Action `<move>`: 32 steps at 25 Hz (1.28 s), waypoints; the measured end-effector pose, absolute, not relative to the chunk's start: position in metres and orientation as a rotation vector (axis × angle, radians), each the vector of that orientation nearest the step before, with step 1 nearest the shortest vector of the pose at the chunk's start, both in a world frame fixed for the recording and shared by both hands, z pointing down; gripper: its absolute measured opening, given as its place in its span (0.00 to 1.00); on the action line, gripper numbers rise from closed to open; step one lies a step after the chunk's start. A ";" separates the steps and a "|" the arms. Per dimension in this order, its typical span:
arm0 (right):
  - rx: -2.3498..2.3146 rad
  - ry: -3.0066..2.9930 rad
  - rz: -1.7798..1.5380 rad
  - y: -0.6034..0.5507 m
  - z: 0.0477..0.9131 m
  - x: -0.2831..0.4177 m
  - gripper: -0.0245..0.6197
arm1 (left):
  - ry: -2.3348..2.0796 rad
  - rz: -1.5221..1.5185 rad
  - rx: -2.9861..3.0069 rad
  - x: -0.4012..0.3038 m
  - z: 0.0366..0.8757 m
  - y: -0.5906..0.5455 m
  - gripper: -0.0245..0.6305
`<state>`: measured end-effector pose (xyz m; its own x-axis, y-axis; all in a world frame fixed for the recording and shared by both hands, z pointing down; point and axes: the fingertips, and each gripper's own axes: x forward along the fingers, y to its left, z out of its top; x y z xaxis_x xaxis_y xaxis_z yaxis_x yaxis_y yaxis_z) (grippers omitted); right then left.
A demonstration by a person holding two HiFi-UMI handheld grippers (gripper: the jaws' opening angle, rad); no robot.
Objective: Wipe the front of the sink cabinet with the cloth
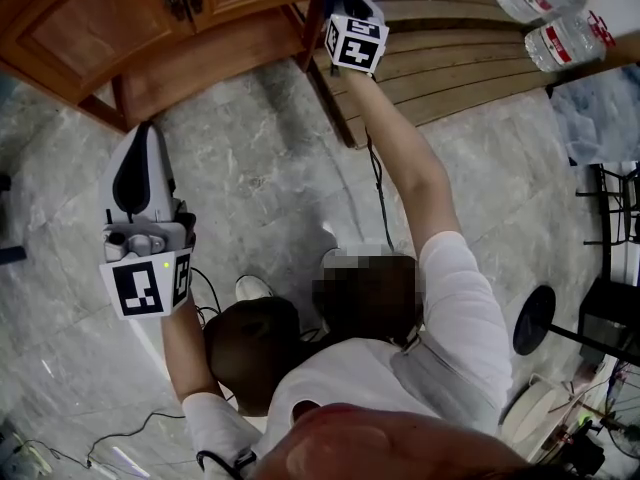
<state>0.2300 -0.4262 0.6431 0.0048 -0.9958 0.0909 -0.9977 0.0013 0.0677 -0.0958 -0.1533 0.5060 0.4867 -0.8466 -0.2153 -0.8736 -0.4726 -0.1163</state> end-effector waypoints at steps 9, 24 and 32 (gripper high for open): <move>2.125 -2.227 -0.089 -0.410 0.635 0.223 0.14 | 1.483 0.138 -2.547 -0.093 0.523 -0.163 0.04; 1.842 -2.420 -0.358 -0.345 0.593 0.204 0.15 | 1.569 -0.176 -2.594 -0.119 0.596 -0.245 0.04; 1.718 -2.397 -0.263 -0.321 0.536 0.187 0.15 | 1.553 -0.204 -2.745 -0.103 0.549 -0.260 0.04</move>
